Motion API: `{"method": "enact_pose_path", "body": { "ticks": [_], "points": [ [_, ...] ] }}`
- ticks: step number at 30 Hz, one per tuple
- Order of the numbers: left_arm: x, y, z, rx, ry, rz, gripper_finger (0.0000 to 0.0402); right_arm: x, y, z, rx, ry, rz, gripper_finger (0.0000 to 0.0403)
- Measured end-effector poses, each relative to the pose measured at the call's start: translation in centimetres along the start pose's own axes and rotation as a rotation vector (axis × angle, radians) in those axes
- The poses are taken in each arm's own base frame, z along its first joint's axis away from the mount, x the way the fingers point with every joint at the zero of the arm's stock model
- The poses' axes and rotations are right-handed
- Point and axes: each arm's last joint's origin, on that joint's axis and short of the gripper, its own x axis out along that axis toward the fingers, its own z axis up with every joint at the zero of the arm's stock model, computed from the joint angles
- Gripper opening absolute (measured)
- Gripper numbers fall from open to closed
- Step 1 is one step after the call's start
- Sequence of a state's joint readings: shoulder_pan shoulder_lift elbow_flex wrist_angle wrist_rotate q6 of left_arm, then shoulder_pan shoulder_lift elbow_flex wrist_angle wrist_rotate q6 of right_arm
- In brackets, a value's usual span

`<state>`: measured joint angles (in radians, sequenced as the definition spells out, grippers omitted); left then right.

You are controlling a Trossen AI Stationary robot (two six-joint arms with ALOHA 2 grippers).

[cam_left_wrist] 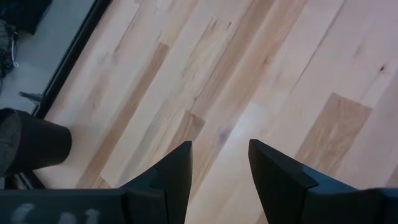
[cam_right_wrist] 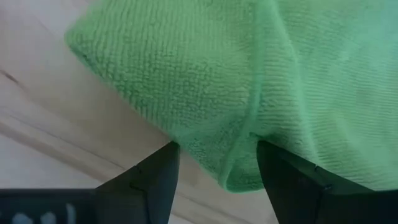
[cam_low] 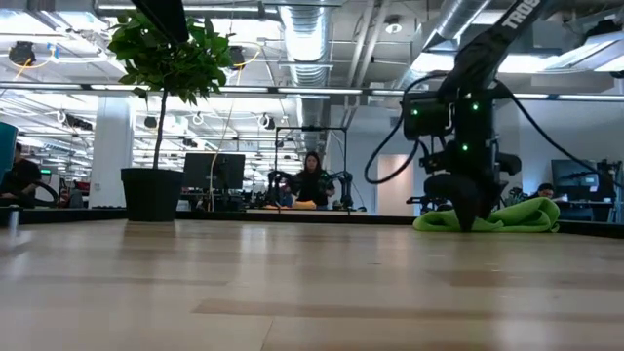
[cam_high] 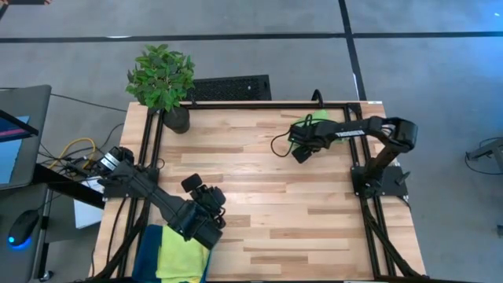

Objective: Fold microfiber towels
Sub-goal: Fold the green microfiber towel

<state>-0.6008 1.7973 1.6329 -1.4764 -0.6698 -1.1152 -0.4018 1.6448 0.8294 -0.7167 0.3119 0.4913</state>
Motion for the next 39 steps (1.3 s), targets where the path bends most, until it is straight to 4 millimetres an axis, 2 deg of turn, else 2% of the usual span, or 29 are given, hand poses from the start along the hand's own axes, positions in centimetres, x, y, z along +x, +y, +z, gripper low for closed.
{"method": "enact_pose_path", "body": {
  "ticks": [4,7,13,17,23,27,31,33,35,39],
  "points": [
    [0.0,0.0,0.0,0.0,0.0,0.001,0.0151,0.1,0.5,-0.1,-0.021,-0.002,-0.008,0.0228],
    [0.0,0.0,0.0,0.0,0.0,0.001,0.0151,-0.1,1.0,-0.3,-0.042,-0.017,-0.001,0.0199],
    [0.0,0.0,0.0,-0.004,0.0,0.0,0.0151,-0.8,2.6,-1.2,-0.115,-0.047,0.031,0.0086],
    [0.0,0.0,0.0,-0.004,0.0,0.0,0.0151,-1.5,4.5,-1.9,-0.219,-0.113,0.069,0.0014],
    [0.4,-0.3,0.4,-0.035,-0.015,-0.015,0.0151,-4.2,7.9,-2.8,-0.352,-0.214,0.138,0.0029],
    [0.6,-0.4,0.8,-0.036,-0.023,-0.028,0.0151,-7.0,9.9,-3.1,-0.442,-0.299,0.154,0.0015],
    [0.8,-0.4,1.1,-0.047,-0.048,-0.027,0.0151,-10.6,10.4,-3.3,-0.476,-0.402,0.061,0.0007],
    [0.9,-0.4,1.4,-0.065,-0.071,-0.025,0.0151,-12.5,10.0,-3.7,-0.491,-0.436,0.029,0.0012],
    [1.1,-0.4,1.8,-0.087,-0.091,-0.023,0.0151,-14.5,10.0,-3.7,-0.48,-0.501,0.05,0.0016],
    [1.7,-0.2,2.8,-0.1,-0.138,-0.015,0.0151,-17.1,8.9,-4.2,-0.515,-0.553,0.078,0.0011]
  ]
}}
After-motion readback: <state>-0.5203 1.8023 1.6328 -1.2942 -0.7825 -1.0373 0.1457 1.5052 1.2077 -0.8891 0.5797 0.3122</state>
